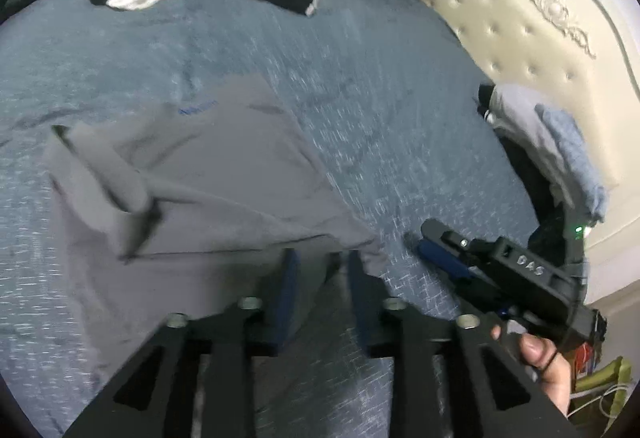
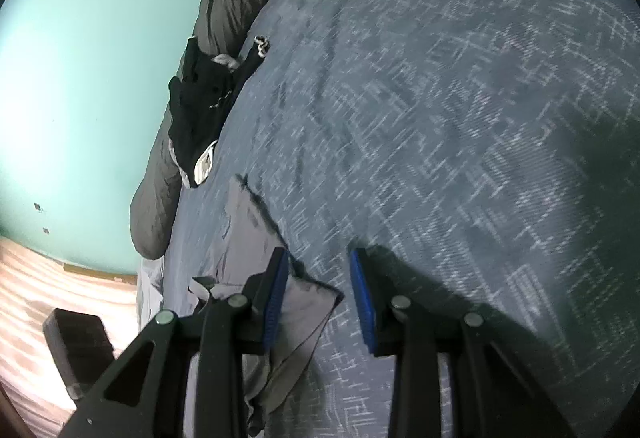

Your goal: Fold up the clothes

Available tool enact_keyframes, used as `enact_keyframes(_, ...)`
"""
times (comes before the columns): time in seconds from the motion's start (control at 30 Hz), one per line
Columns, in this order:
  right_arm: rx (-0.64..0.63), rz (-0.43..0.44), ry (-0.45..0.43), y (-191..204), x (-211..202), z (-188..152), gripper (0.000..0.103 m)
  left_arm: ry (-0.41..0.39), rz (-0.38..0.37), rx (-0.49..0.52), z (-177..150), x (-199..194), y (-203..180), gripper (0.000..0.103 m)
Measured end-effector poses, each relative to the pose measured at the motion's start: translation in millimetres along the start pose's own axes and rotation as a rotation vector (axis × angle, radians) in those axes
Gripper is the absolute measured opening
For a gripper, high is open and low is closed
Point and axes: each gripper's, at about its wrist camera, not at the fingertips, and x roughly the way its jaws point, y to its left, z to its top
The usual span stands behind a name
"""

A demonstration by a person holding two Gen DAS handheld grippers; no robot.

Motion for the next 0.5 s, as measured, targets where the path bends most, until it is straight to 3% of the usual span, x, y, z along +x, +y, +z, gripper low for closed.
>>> enact_keyframes(0.17,-0.008,-0.002,0.007,5.4,3.8,-3.7,0.032,-0.024,0.028,0.012,3.8,-19.5,16.3,0.043)
enact_keyframes(0.5,-0.026,-0.017,0.023,7.2,9.4,-6.5,0.032,-0.039,0.192,-0.058,-3.5,-21.1,77.6,0.043)
